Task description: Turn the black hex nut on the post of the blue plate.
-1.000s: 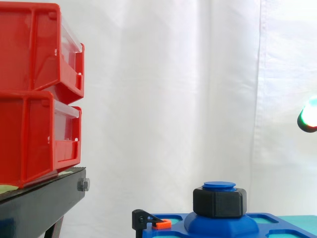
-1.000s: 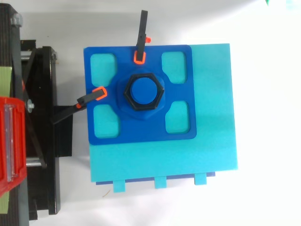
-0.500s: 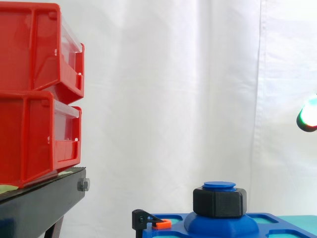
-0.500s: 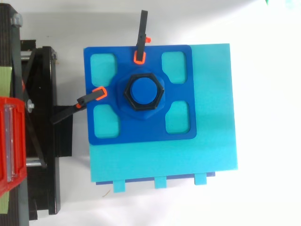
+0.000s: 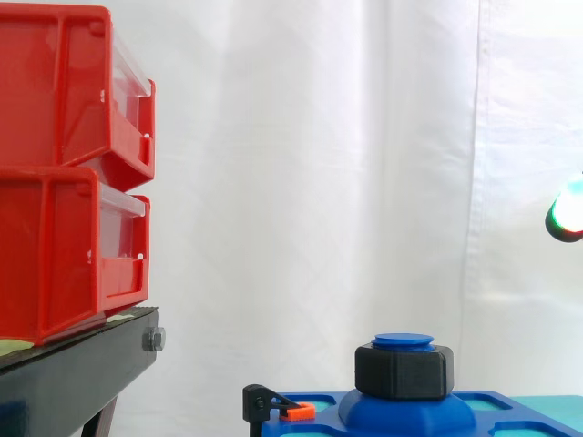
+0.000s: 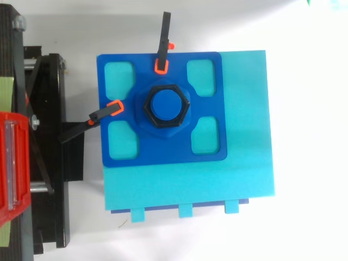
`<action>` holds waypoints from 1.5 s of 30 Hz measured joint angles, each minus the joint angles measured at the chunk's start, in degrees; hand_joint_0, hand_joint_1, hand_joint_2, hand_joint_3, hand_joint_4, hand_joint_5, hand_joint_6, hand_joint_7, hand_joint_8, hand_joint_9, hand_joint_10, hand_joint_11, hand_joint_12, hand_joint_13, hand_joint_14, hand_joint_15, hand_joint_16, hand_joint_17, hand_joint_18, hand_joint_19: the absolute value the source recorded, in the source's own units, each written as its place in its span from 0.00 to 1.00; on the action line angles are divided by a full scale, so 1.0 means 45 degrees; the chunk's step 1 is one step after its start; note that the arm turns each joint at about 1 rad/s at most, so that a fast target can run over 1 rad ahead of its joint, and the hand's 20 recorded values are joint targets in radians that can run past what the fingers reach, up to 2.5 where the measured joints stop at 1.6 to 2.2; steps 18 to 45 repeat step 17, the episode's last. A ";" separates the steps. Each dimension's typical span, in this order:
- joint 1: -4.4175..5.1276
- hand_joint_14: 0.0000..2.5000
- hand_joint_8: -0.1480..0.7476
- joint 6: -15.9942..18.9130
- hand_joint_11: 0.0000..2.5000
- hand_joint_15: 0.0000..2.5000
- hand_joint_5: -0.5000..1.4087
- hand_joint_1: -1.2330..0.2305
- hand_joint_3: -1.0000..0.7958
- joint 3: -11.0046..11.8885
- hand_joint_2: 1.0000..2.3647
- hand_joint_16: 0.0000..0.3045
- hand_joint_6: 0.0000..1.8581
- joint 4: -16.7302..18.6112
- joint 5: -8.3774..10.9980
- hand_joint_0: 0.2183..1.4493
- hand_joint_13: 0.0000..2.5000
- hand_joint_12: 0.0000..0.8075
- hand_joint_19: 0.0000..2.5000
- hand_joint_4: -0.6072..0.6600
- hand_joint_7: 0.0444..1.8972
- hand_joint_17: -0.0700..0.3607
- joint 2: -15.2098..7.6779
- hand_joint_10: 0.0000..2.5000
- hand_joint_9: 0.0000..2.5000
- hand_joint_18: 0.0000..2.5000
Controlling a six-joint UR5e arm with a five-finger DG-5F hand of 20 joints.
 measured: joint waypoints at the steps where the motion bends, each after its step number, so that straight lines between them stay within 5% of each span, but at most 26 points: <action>1: 0.0000 0.00 0.33 0.0000 0.00 0.00 0.12 0.63 0.28 0.0000 0.00 0.16 0.27 0.0000 0.0000 0.16 0.00 0.41 0.00 0.53 0.35 0.41 0.0001 0.00 0.00 0.00; 45: 0.0000 0.00 0.31 0.0000 0.00 0.00 0.12 0.64 0.28 0.0000 0.00 0.17 0.27 0.0000 0.0000 0.16 0.00 0.42 0.00 0.52 0.37 0.43 0.0000 0.00 0.00 0.00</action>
